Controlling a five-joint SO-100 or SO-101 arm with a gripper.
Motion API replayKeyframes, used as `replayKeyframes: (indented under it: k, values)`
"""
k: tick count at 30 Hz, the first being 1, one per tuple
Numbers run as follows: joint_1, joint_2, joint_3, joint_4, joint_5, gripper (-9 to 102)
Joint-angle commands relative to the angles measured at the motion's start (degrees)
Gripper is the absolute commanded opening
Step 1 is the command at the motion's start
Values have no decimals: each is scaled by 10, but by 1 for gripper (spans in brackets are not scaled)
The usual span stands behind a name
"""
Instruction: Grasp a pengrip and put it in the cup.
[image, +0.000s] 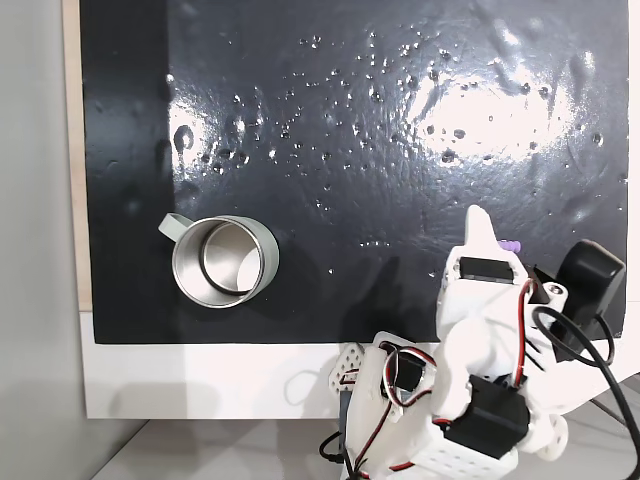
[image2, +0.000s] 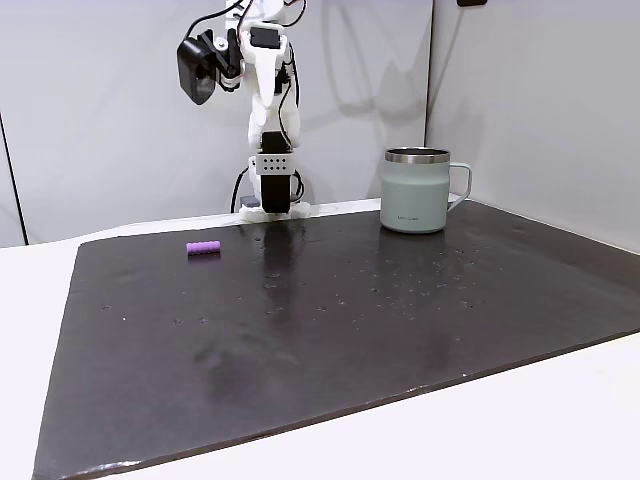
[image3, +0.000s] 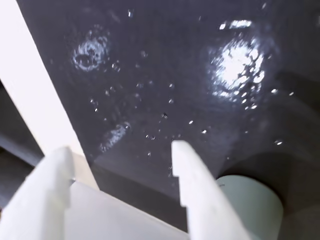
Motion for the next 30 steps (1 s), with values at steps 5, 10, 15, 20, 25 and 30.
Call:
replayKeyframes:
  k: [5,10,15,20,25,30]
  values:
    - [96,-87,-62,29,-126,22]
    - [155,-147,-63,18,-198,22]
    - [198,-219,-88,31,-254,22]
    - [229,-271,-105,32,-297,22]
    - [233,-330,-112,18,-299,22]
    - [230,-369,-98,-14,-294,22]
